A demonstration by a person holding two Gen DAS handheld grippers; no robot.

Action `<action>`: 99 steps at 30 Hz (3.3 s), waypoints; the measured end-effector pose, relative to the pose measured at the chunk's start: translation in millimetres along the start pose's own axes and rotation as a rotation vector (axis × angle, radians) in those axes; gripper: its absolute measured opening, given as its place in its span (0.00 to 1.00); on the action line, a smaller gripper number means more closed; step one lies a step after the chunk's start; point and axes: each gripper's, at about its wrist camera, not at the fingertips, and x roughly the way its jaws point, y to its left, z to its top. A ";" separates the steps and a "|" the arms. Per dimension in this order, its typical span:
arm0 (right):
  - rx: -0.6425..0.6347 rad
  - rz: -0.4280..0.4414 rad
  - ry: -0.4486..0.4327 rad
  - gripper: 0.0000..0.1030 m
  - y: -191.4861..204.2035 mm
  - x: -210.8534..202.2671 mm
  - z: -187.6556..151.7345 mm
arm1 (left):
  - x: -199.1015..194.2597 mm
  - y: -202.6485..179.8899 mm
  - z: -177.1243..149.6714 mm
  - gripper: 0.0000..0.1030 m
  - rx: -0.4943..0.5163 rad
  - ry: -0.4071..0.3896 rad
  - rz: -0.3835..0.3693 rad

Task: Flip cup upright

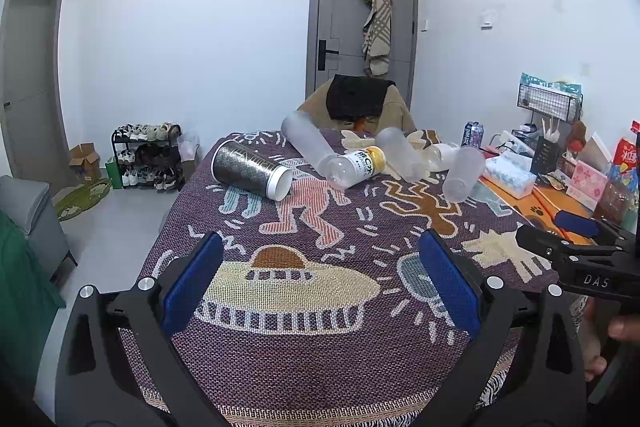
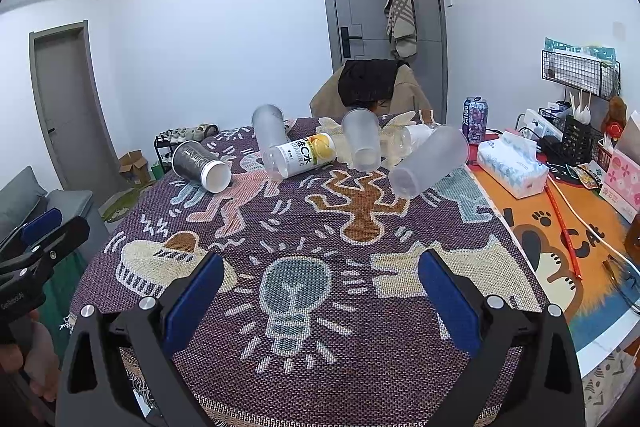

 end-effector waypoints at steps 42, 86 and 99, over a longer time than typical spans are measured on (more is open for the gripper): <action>0.022 0.015 -0.007 0.93 -5.2 -3.5 -2.8 | -1.6 -4.1 1.4 0.95 0.004 -0.002 -0.004; -0.028 0.053 0.143 0.84 -44.1 132.7 109.2 | 97.2 30.8 51.7 0.95 -0.156 0.023 0.020; -0.068 0.032 0.283 0.71 -49.4 233.0 145.1 | 142.0 43.9 46.8 0.95 -0.218 0.082 0.049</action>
